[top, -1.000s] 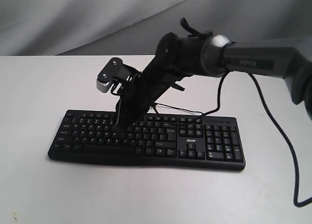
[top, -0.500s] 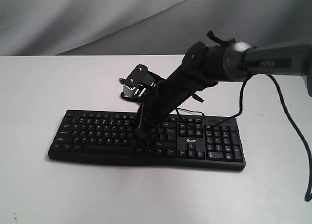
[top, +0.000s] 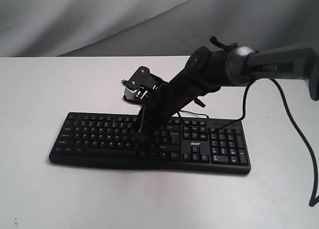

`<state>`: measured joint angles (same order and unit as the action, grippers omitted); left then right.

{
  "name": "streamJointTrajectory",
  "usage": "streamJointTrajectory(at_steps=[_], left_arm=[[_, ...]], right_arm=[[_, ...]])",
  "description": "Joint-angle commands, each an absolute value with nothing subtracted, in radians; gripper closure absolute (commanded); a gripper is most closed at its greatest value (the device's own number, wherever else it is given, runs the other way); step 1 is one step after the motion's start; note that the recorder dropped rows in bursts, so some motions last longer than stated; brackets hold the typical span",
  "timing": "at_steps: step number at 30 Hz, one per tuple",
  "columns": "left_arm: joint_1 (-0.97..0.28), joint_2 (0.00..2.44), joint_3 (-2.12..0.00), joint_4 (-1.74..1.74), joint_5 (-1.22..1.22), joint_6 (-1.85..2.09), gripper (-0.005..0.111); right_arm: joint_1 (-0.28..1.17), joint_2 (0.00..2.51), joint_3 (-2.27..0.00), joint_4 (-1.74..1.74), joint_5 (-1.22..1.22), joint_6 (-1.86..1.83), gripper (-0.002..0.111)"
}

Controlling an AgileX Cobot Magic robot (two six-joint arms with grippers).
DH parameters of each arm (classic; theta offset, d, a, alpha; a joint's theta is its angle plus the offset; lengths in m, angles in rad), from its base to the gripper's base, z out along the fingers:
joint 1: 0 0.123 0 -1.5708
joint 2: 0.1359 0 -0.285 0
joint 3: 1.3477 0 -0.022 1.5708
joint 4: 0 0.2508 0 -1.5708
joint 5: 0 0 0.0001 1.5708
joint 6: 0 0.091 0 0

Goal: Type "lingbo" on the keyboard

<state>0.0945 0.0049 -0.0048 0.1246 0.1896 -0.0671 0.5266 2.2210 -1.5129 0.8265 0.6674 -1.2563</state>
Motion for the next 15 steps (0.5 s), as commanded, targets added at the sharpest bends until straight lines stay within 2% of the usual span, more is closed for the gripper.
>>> streamJointTrajectory(at_steps=[1, 15], left_arm=[[0.089, 0.0, 0.0, 0.125, 0.183, -0.069, 0.106], [0.089, 0.0, 0.0, 0.125, 0.183, -0.069, 0.106]], right_arm=[[0.52, 2.223, -1.509, 0.83, 0.655, -1.263, 0.108], [0.52, 2.233, -1.509, 0.819, 0.661, -1.253, 0.108]])
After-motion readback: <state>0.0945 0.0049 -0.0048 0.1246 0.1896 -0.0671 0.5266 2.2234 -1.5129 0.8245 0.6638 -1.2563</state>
